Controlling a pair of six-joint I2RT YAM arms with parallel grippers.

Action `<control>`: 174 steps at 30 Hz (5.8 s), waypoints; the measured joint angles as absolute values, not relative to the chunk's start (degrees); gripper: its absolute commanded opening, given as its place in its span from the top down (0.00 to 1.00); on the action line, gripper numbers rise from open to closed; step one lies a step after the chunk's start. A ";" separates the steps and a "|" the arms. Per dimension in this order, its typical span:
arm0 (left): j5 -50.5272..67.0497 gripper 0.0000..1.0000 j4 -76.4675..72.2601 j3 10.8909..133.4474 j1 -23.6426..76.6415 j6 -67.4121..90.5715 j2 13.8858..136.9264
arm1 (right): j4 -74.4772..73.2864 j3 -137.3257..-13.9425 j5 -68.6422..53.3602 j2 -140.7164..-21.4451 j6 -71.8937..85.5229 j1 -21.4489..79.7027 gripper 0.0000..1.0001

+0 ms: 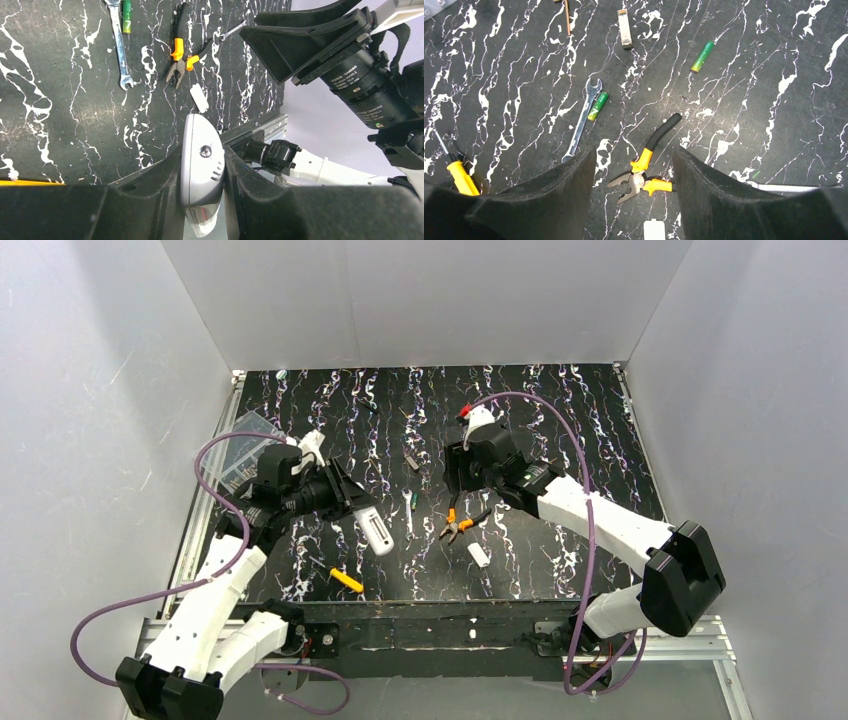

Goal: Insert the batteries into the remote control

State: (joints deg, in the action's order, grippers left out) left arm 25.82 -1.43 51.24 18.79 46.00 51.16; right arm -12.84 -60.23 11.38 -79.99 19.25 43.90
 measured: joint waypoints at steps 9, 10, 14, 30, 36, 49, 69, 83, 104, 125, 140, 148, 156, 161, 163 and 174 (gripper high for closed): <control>33.85 0.97 -6.68 51.62 16.64 46.96 53.23 | -10.48 -56.10 11.46 -77.38 23.46 43.94 0.35; 34.37 0.95 -7.40 51.62 16.62 47.09 53.74 | -10.50 -55.18 11.46 -76.66 23.94 43.94 0.35; 35.66 0.89 -9.54 51.62 16.53 47.70 54.61 | -10.63 -54.22 11.44 -75.50 24.40 43.94 0.35; 30.39 1.00 -4.23 53.01 16.21 45.76 52.95 | -15.73 -64.34 12.25 -85.84 22.72 42.30 0.38; 29.28 1.00 -2.11 54.54 15.94 42.24 50.72 | -18.79 -73.89 11.29 -96.20 23.20 38.63 0.42; 28.80 1.00 0.12 54.54 15.86 41.74 49.84 | -25.45 -91.66 10.26 -115.55 26.24 33.01 0.44; 29.39 1.00 -1.21 53.82 15.86 42.61 48.90 | -32.58 -100.20 13.61 -126.30 31.53 33.06 0.58; 29.54 1.00 -1.37 53.80 15.86 43.05 48.90 | -31.79 -98.50 11.18 -126.06 30.63 32.86 0.99; 28.69 1.00 5.61 60.55 15.86 38.02 50.72 | -3.62 -63.53 -16.86 -63.70 23.97 32.75 0.99; 37.39 1.00 -15.22 58.70 15.86 43.77 53.12 | 26.63 -40.99 -52.97 -46.15 -4.80 33.04 0.99; 42.96 1.00 -34.30 53.58 15.86 47.46 50.92 | 27.11 -40.42 -60.27 -46.09 -13.02 33.04 0.99; 47.55 1.00 -35.00 56.16 15.86 46.15 50.68 | 26.68 -40.45 -60.90 -45.19 -13.91 33.04 0.99; 49.84 1.00 -35.94 56.71 15.94 45.65 49.50 | 25.80 -40.58 -60.77 -45.23 -13.85 33.04 0.99; 50.57 1.00 -38.09 58.72 15.99 47.05 49.54 | 25.52 -40.60 -59.92 -45.25 -13.76 33.04 0.99; 51.20 1.00 -38.98 60.42 15.99 47.35 49.54 | 25.52 -40.60 -59.70 -45.36 -13.74 33.04 0.99; 54.68 1.00 -30.15 65.60 16.36 39.44 48.27 | 25.85 -40.62 -59.29 -47.11 -12.91 33.04 0.99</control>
State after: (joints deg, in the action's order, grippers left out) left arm 54.68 -30.15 65.60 16.36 39.44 48.27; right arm 25.85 -40.62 -59.29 -47.11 -12.91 33.04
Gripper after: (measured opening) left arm 0.257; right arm 0.054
